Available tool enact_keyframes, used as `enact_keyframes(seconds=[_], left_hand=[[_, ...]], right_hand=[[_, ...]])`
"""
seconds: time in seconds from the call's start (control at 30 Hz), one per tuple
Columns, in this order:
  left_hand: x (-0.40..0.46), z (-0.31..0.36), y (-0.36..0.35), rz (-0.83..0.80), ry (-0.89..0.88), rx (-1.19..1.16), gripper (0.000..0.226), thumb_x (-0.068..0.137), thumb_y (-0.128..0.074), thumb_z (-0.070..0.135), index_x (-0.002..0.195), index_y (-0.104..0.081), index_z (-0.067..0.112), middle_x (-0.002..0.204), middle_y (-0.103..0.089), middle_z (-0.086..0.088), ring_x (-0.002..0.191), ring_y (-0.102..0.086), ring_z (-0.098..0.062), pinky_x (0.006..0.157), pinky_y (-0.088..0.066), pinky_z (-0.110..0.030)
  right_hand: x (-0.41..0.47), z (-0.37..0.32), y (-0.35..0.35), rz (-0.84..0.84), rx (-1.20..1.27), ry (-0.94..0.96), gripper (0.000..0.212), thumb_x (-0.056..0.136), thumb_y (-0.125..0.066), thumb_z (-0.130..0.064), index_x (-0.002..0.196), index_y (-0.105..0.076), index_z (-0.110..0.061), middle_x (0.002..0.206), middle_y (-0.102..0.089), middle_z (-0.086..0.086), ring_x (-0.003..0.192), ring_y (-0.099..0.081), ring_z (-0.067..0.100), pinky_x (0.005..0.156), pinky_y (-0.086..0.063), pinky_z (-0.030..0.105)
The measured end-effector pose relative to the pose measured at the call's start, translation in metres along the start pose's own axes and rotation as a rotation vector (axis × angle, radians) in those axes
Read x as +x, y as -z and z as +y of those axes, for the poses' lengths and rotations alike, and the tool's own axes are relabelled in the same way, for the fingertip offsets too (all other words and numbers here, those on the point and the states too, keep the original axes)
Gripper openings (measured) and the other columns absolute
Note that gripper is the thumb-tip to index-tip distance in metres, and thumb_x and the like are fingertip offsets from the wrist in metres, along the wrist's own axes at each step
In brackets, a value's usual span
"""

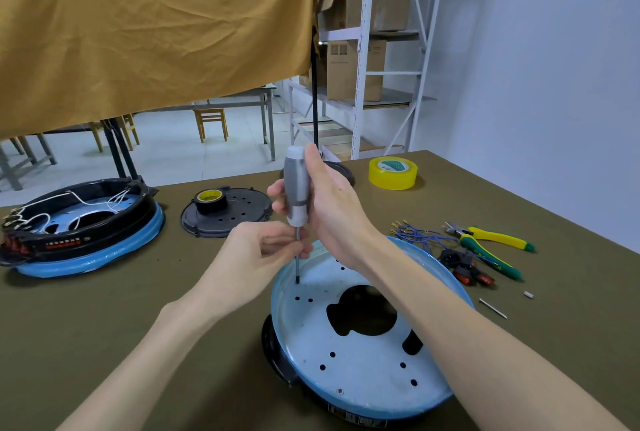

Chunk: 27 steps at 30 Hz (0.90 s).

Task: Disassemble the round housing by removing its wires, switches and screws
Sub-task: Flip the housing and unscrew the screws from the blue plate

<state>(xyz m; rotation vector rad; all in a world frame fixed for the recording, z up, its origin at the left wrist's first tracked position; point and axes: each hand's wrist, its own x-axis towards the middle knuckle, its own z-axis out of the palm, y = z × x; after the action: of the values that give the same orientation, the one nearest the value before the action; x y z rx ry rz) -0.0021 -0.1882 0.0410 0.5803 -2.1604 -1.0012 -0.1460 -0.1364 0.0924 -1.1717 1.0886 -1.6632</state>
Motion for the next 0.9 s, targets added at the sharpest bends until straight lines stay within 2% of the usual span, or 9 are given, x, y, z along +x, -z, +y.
enact_keyframes(seconds=[0.17, 0.3, 0.37, 0.47, 0.57, 0.67, 0.77, 0.83, 0.9], left_hand=[[0.001, -0.001, -0.009, 0.189, 0.02, 0.091, 0.014, 0.083, -0.085, 0.022, 0.078, -0.072, 0.025, 0.073, -0.074, 0.006, 0.068, -0.069, -0.015, 0.069, -0.059, -0.028], [0.002, -0.001, -0.003, -0.064, -0.01, 0.09, 0.016, 0.1, -0.065, 0.014, 0.104, -0.075, 0.025, 0.101, -0.078, 0.012, 0.098, -0.074, -0.007, 0.091, -0.057, -0.028], [0.002, -0.001, -0.001, -0.053, -0.005, 0.053, 0.019, 0.1, -0.065, 0.01, 0.107, -0.077, 0.022, 0.1, -0.08, 0.013, 0.097, -0.076, -0.006, 0.091, -0.058, -0.025], [0.001, -0.002, -0.006, 0.144, 0.016, 0.078, 0.006, 0.086, -0.083, 0.018, 0.085, -0.079, 0.023, 0.077, -0.078, 0.011, 0.074, -0.074, -0.004, 0.076, -0.059, -0.02], [0.002, -0.003, -0.012, 0.233, 0.031, 0.141, 0.019, 0.081, -0.088, 0.026, 0.073, -0.07, 0.023, 0.069, -0.071, 0.006, 0.06, -0.064, -0.005, 0.061, -0.052, -0.016], [0.004, 0.0, -0.004, 0.037, -0.001, 0.184, 0.005, 0.094, -0.075, 0.023, 0.092, -0.074, 0.028, 0.084, -0.076, 0.012, 0.079, -0.071, -0.006, 0.074, -0.056, -0.025], [0.005, 0.001, 0.004, -0.05, -0.008, 0.166, 0.017, 0.097, -0.07, 0.015, 0.106, -0.076, 0.028, 0.093, -0.079, 0.02, 0.094, -0.073, 0.0, 0.083, -0.054, -0.024], [0.004, 0.002, 0.003, 0.049, 0.004, 0.167, 0.008, 0.09, -0.079, 0.02, 0.089, -0.078, 0.028, 0.082, -0.078, 0.017, 0.081, -0.072, -0.001, 0.074, -0.051, -0.016], [0.003, 0.0, -0.003, 0.155, 0.011, 0.199, 0.017, 0.082, -0.086, 0.025, 0.073, -0.072, 0.024, 0.07, -0.073, 0.01, 0.065, -0.066, -0.004, 0.063, -0.048, -0.013]], right_hand=[[-0.003, 0.002, 0.0, 0.021, -0.025, 0.077, 0.051, 0.09, -0.072, -0.047, 0.114, -0.053, -0.006, 0.087, -0.073, 0.005, 0.07, -0.07, 0.02, 0.064, -0.057, 0.03], [-0.001, 0.002, 0.001, 0.043, 0.034, 0.057, 0.039, 0.096, -0.065, -0.045, 0.106, -0.057, -0.007, 0.091, -0.075, 0.009, 0.078, -0.072, 0.023, 0.07, -0.058, 0.032], [-0.001, 0.002, 0.0, 0.033, 0.018, 0.046, 0.043, 0.101, -0.054, -0.048, 0.108, -0.061, -0.007, 0.091, -0.076, 0.009, 0.078, -0.072, 0.023, 0.068, -0.056, 0.03], [-0.001, 0.003, -0.001, 0.01, -0.033, 0.063, 0.05, 0.093, -0.065, -0.053, 0.114, -0.06, -0.008, 0.09, -0.075, 0.006, 0.075, -0.071, 0.022, 0.065, -0.056, 0.031], [-0.002, 0.004, 0.001, -0.006, -0.048, 0.084, 0.049, 0.086, -0.078, -0.041, 0.115, -0.058, -0.008, 0.089, -0.074, 0.004, 0.072, -0.071, 0.023, 0.067, -0.058, 0.032], [-0.001, 0.004, 0.004, 0.022, -0.009, 0.063, 0.036, 0.095, -0.072, -0.037, 0.11, -0.064, -0.005, 0.094, -0.076, 0.007, 0.081, -0.074, 0.02, 0.068, -0.058, 0.031], [0.0, 0.003, 0.004, 0.042, -0.065, 0.03, 0.048, 0.1, -0.059, -0.047, 0.112, -0.071, -0.002, 0.094, -0.073, 0.004, 0.081, -0.069, 0.016, 0.077, -0.056, 0.034], [-0.001, 0.004, 0.002, 0.034, -0.095, 0.047, 0.052, 0.094, -0.066, -0.051, 0.114, -0.069, -0.004, 0.091, -0.071, 0.003, 0.078, -0.068, 0.017, 0.077, -0.056, 0.035], [-0.001, 0.004, 0.001, 0.034, -0.084, 0.061, 0.054, 0.084, -0.077, -0.048, 0.117, -0.063, -0.007, 0.087, -0.072, 0.001, 0.074, -0.069, 0.019, 0.072, -0.056, 0.032]])
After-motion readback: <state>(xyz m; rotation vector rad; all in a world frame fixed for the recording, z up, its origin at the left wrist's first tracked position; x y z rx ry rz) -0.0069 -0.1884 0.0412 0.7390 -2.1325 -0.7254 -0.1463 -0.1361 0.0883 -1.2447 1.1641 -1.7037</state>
